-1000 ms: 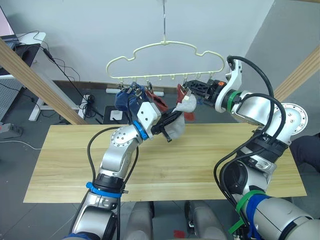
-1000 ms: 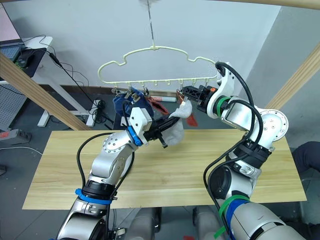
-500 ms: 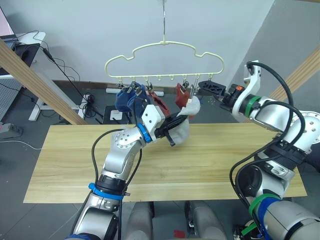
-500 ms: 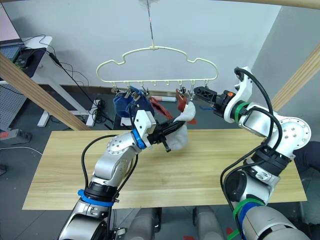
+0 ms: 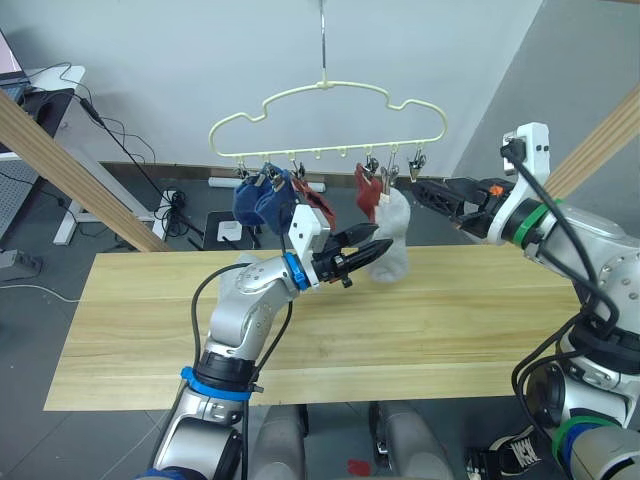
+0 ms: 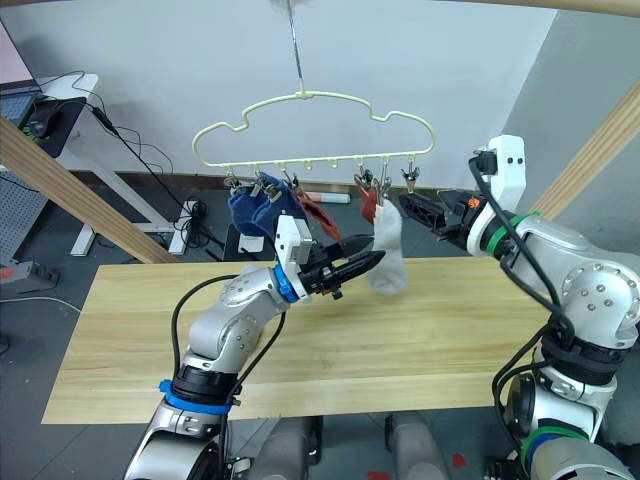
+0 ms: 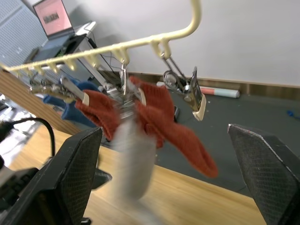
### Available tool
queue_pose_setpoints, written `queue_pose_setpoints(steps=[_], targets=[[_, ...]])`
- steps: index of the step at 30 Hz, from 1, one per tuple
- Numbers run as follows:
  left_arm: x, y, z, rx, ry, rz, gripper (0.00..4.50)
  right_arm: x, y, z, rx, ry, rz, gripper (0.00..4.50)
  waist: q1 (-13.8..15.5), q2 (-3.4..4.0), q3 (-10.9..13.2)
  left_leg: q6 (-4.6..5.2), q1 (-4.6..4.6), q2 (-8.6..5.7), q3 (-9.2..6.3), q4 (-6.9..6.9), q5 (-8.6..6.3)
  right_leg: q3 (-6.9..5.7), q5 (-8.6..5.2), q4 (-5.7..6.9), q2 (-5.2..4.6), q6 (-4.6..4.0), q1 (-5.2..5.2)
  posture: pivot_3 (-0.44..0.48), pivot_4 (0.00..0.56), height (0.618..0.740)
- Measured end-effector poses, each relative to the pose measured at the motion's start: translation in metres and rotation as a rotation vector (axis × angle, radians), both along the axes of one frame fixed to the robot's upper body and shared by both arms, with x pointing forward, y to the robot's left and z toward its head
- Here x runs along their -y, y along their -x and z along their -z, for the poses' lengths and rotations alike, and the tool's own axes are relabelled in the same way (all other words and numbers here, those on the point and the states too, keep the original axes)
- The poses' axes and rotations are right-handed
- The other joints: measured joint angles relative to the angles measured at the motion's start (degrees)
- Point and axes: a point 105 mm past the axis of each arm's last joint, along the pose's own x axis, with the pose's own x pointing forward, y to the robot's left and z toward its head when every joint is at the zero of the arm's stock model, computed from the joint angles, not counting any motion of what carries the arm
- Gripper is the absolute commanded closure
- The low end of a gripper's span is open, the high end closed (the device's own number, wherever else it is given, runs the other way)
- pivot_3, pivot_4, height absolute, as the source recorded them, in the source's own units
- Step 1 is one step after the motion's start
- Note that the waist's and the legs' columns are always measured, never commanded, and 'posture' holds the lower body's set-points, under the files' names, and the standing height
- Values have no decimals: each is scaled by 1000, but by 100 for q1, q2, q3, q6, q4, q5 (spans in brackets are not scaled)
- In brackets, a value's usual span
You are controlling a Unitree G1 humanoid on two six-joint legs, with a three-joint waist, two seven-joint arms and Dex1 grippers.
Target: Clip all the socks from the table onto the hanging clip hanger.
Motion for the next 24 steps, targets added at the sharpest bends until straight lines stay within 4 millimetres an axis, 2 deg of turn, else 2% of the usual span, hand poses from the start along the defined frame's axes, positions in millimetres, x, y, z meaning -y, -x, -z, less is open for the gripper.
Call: queue_pose_setpoints(steps=[4, 10, 15, 18, 22, 24], targets=[[-22, 3, 9, -42, -43, -32, 92, 0, 0, 9, 24, 43, 23, 0, -1, -1, 1, -1, 0, 0, -5, 0, 1, -1, 0, 0, 0, 0, -1, 4, 286, 740], [-52, 14, -3, -8, -97, -68, 37, -5, 2, 14, 144, 128, 77, 0, 5, -1, 2, -3, 1, 1, -26, -1, 1, -3, 0, -2, 0, 0, 1, 18, 291, 740], [-70, 24, -15, 18, -150, -78, 37, -10, -2, 18, 241, 159, 160, 0, 4, -1, 2, -4, 2, 1, -38, -1, 2, -4, 0, -2, -1, 0, 3, 45, 290, 740], [-77, 30, -20, 13, -175, -78, 0, -13, -4, 15, 305, 174, 215, 639, 11, -1, 3, -5, 1, 1, -43, -1, 3, -8, 0, -2, -1, 1, 2, 54, 291, 740], [-82, 35, -30, 31, -181, -90, 0, -15, -8, 12, 377, 201, 298, 2002, 28, -2, 3, -6, 2, 0, -45, 0, 3, -10, 0, -1, -2, 0, 3, 62, 289, 740], [-82, 36, -32, 38, -180, -94, 0, -16, -10, 14, 389, 214, 328, 2002, 29, -2, 3, -7, 2, 1, -46, 0, 3, -10, 0, -1, -2, 0, 3, 73, 287, 740]])
